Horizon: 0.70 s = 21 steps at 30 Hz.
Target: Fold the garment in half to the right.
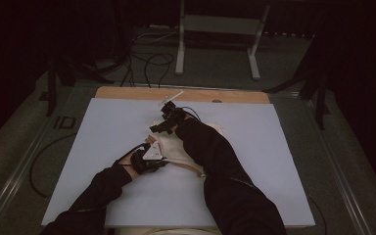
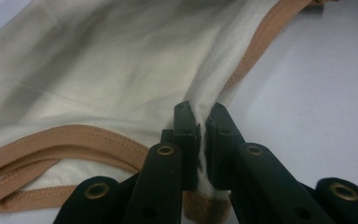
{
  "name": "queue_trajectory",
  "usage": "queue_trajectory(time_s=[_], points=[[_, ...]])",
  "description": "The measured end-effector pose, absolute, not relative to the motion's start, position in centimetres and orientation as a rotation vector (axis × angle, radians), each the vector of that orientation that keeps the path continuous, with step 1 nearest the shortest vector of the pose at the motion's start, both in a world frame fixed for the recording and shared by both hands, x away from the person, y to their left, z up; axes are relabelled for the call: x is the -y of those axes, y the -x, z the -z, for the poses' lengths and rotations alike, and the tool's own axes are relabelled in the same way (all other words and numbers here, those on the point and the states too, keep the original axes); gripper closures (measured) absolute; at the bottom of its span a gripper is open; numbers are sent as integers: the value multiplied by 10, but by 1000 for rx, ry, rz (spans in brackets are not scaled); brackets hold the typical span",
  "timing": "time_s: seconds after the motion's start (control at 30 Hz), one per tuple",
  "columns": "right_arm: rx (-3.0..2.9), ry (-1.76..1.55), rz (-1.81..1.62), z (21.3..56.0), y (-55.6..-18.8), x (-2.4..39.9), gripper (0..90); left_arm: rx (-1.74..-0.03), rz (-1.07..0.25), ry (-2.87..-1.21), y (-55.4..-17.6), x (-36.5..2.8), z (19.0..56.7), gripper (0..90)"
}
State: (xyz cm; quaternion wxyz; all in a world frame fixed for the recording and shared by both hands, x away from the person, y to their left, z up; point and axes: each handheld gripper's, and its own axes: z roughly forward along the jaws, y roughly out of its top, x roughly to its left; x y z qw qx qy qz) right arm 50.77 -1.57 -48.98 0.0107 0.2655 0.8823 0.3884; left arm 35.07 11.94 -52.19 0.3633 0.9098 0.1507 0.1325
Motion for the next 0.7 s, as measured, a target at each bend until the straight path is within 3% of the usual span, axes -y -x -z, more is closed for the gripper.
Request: queue_trajectory(time_s=[0.17,0.3,0.4,0.7], points=[[-2719,-891,-1167,493,-517,6,161,-385,-343,-2343,-350,-119,521,849],[-2691,-931,-1157,496,-521,1,317,-383,-340,-2342,-350,-119,521,849],[-2691,-916,-1147,500,-523,-5,373,-380,-339,-2343,-350,-119,521,849],[-2693,-885,-1092,516,-528,-11,402,-381,-332,-2342,-350,-119,521,848]])
